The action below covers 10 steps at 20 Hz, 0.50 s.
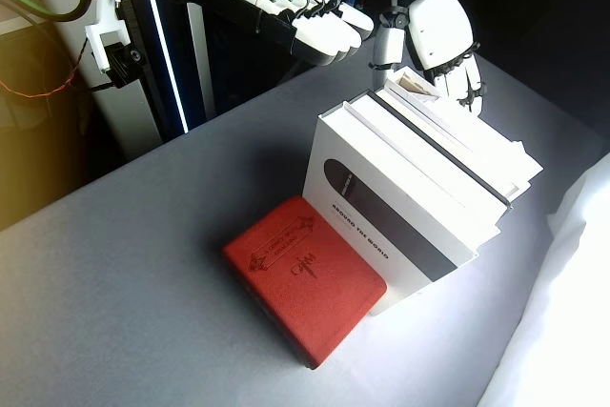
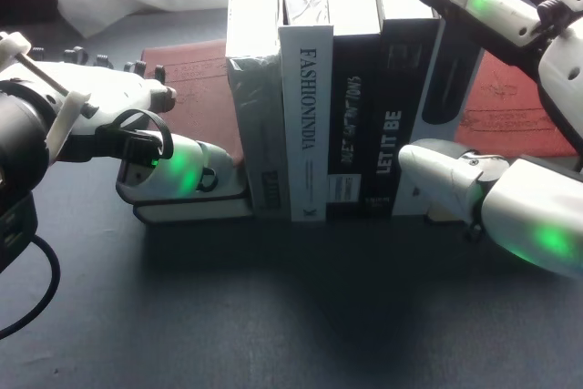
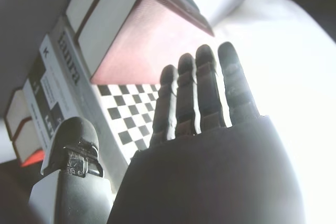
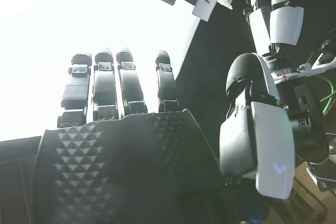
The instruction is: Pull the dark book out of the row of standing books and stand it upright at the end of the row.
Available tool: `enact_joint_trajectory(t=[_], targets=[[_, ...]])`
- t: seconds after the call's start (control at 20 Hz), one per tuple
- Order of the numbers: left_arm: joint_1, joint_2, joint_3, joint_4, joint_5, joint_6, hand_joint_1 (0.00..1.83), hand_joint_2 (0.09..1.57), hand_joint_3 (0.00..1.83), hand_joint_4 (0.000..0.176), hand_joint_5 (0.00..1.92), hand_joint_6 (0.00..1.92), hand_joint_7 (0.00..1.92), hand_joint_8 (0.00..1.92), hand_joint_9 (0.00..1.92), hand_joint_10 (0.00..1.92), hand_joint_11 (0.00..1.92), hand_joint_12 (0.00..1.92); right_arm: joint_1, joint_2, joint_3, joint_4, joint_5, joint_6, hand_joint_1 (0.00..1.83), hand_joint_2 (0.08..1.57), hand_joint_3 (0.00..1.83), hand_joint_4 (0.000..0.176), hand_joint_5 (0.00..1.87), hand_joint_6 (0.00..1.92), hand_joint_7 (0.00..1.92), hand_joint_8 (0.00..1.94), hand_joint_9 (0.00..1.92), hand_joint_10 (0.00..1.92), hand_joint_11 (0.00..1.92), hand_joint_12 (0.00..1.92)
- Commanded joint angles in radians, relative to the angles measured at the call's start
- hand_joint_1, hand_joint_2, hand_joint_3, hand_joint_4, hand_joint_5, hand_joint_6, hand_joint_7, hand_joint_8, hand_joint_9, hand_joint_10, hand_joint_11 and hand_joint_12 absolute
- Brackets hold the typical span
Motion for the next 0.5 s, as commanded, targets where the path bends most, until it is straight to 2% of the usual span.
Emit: enact_joint_trajectory(t=[0.0, 0.05, 0.1, 0.25, 0.45], targets=[[-0.005, 0.011, -0.003, 0.078, 0.006, -0.002, 0.00, 1.22, 0.00, 0.000, 0.14, 0.00, 0.17, 0.00, 0.16, 0.00, 0.00, 0.27, 0.015, 0.013, -0.006, -0.097, 0.042, -0.004, 0.00, 1.16, 0.00, 0.000, 0.01, 0.00, 0.00, 0.00, 0.00, 0.00, 0.00, 0.00], [-0.006, 0.010, -0.004, 0.078, 0.006, -0.002, 0.00, 1.22, 0.00, 0.000, 0.11, 0.00, 0.13, 0.01, 0.11, 0.00, 0.00, 0.18, 0.017, 0.013, -0.004, -0.085, -0.010, -0.029, 0.00, 1.16, 0.00, 0.000, 0.01, 0.00, 0.00, 0.00, 0.00, 0.00, 0.00, 0.00], [-0.003, 0.011, -0.012, 0.078, 0.012, -0.004, 0.00, 1.22, 0.00, 0.000, 0.13, 0.01, 0.15, 0.01, 0.12, 0.01, 0.00, 0.19, 0.003, 0.002, 0.005, -0.028, -0.063, -0.080, 0.00, 1.16, 0.00, 0.000, 0.01, 0.00, 0.00, 0.00, 0.00, 0.00, 0.00, 0.00], [-0.007, 0.006, -0.017, 0.078, 0.019, -0.009, 0.00, 1.22, 0.00, 0.000, 0.12, 0.00, 0.15, 0.00, 0.13, 0.00, 0.00, 0.21, 0.012, -0.003, 0.017, -0.035, -0.030, -0.066, 0.00, 1.16, 0.00, 0.000, 0.02, 0.01, 0.00, 0.00, 0.00, 0.00, 0.00, 0.00], [-0.008, 0.006, -0.016, 0.079, 0.025, -0.009, 0.00, 1.22, 0.00, 0.000, 0.12, 0.00, 0.14, 0.00, 0.12, 0.00, 0.00, 0.19, 0.016, -0.006, 0.023, -0.035, -0.012, -0.097, 0.00, 1.16, 0.00, 0.000, 0.00, 0.00, 0.00, 0.00, 0.00, 0.00, 0.00, 0.00]])
